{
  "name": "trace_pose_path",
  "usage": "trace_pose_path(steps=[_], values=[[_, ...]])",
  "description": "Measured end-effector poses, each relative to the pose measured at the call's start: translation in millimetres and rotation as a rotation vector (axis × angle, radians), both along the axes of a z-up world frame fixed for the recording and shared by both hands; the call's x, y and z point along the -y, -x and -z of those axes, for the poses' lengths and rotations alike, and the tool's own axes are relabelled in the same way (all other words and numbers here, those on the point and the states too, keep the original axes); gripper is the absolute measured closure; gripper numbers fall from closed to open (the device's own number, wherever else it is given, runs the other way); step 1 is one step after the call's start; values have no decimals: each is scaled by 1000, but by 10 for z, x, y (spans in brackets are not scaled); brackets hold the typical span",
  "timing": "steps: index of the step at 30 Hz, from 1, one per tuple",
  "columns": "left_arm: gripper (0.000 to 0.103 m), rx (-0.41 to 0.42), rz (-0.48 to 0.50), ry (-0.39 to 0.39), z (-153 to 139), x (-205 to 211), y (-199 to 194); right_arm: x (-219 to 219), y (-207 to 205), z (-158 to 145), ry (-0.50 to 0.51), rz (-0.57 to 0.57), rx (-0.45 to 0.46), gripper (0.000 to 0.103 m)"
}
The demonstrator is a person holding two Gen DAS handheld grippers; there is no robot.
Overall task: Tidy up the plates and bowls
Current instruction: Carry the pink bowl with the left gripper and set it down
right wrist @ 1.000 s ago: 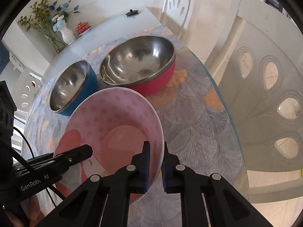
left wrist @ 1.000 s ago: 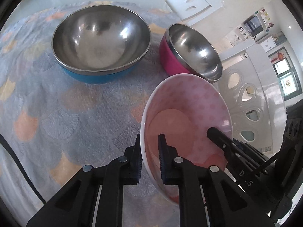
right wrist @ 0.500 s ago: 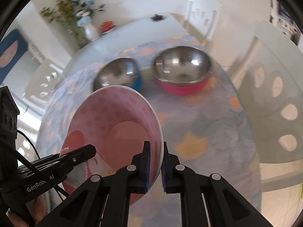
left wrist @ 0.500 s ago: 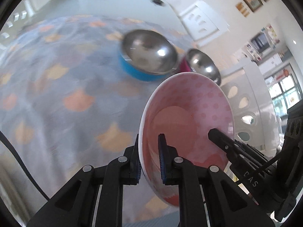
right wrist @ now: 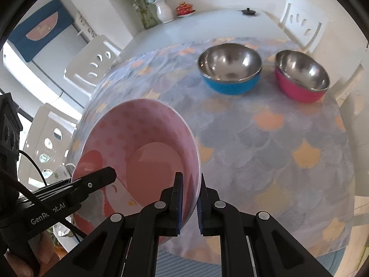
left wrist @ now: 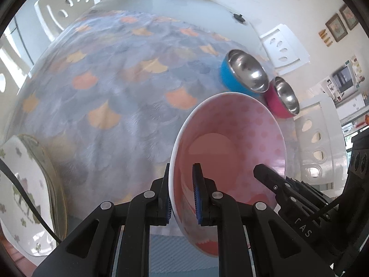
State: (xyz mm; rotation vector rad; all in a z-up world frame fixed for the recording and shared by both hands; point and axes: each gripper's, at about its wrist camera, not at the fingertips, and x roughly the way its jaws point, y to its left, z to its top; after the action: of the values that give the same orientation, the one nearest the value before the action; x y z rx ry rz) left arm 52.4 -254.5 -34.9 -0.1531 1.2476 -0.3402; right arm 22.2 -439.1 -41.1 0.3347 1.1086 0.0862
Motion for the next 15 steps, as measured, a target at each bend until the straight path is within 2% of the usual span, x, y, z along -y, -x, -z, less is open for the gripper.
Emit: trace_pose_path(steps=[7, 15], values=[[91, -21, 38, -19, 205, 61, 43, -14, -64, 155, 14, 20, -41, 91], [91, -104, 63, -64, 490, 126, 82, 22, -132, 408, 30, 32, -123, 91]])
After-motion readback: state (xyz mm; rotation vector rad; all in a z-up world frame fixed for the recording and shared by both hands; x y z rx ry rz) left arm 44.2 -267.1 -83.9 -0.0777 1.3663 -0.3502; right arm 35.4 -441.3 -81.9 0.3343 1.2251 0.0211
